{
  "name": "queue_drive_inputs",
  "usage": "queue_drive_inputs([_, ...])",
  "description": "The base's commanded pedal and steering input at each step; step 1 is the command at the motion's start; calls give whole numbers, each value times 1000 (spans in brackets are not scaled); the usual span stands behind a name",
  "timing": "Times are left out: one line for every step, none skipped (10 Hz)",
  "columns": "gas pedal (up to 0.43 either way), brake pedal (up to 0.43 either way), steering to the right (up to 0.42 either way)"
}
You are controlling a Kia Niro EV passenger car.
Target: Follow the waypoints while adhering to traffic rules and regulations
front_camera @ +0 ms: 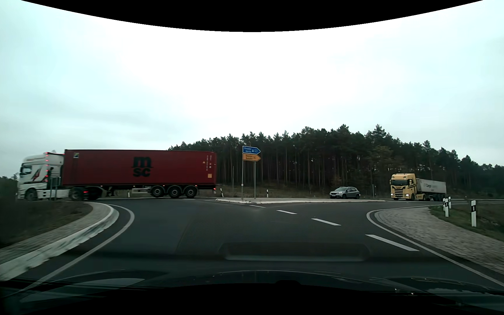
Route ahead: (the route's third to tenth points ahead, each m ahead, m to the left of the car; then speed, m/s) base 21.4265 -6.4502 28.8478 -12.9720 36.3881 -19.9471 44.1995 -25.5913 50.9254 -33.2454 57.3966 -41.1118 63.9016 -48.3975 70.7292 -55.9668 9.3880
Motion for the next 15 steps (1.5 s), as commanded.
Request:
queue_drive_inputs([240,0,128])
queue_drive_inputs([240,0,130])
queue_drive_inputs([240,0,131])
queue_drive_inputs([240,0,133])
queue_drive_inputs([240,0,135])
queue_drive_inputs([248,0,138])
queue_drive_inputs([248,0,142])
queue_drive_inputs([248,0,144])
queue_drive_inputs([248,0,146])
queue_drive_inputs([248,0,146])
queue_drive_inputs([248,0,146])
queue_drive_inputs([248,0,146])
queue_drive_inputs([248,0,146])
queue_drive_inputs([248,0,144])
queue_drive_inputs([260,0,140])
